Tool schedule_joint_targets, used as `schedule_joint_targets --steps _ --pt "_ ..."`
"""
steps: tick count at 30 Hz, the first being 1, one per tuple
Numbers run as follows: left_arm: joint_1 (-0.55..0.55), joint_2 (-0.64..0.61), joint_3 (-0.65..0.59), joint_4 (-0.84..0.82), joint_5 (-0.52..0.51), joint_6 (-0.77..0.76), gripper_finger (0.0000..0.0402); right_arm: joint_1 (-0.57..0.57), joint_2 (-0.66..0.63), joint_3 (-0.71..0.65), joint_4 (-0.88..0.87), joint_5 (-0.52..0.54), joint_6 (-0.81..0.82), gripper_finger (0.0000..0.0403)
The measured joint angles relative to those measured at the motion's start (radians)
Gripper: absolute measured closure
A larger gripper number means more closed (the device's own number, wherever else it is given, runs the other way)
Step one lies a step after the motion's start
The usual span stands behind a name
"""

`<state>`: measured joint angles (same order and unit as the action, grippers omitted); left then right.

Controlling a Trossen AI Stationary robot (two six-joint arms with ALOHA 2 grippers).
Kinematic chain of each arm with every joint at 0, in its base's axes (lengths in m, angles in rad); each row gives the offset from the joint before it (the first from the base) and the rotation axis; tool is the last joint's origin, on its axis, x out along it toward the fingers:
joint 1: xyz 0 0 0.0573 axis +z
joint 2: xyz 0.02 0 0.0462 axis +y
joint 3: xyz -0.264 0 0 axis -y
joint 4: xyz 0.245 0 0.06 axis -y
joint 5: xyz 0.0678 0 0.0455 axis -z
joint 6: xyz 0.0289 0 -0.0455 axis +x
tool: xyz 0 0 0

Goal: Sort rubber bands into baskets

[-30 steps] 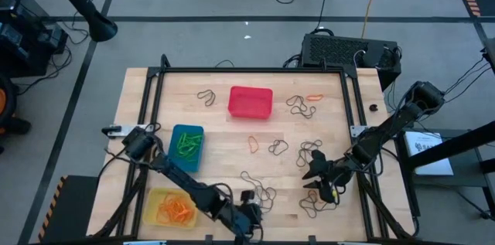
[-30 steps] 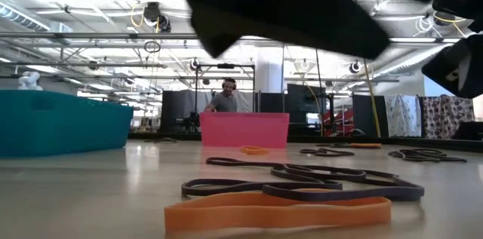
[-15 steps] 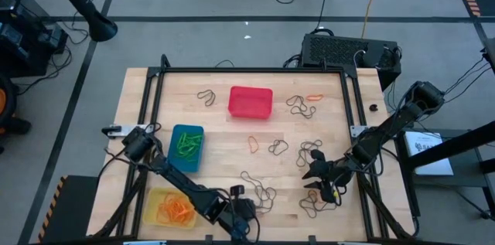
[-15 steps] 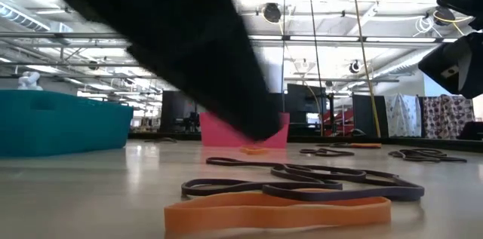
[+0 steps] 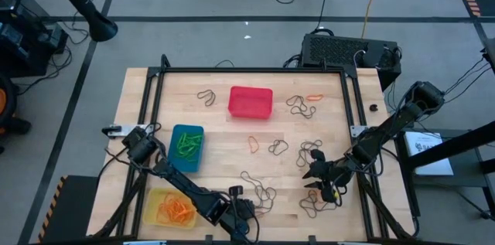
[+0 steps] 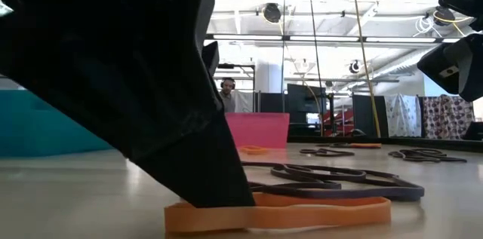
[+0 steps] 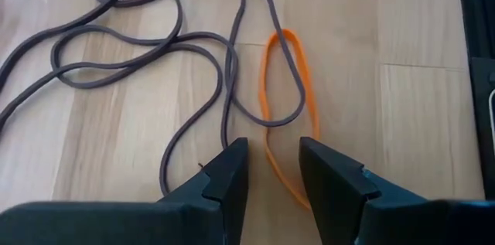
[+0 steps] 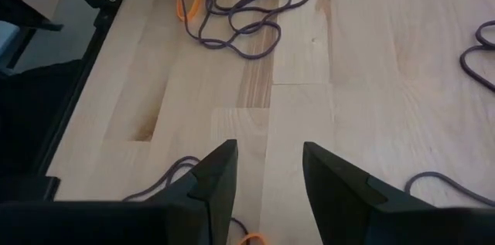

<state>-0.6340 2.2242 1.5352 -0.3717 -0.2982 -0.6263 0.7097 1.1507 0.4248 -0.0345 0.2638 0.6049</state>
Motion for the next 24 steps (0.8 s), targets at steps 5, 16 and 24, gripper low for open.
schedule_joint_targets --steps 5,16,24 --pt "-0.003 0.002 0.0 -0.001 -0.011 0.005 0.0285 0.0 0.0 0.0 0.0 0.0 0.004 0.0261" --pt "-0.003 -0.004 -0.002 -0.005 -0.043 0.073 0.0393 0.0 0.0 0.0 0.009 0.0 0.031 0.0261" --pt "0.009 -0.115 0.022 -0.127 -0.064 0.109 0.0398 0.0 0.0 0.0 0.009 -0.003 0.038 0.0261"
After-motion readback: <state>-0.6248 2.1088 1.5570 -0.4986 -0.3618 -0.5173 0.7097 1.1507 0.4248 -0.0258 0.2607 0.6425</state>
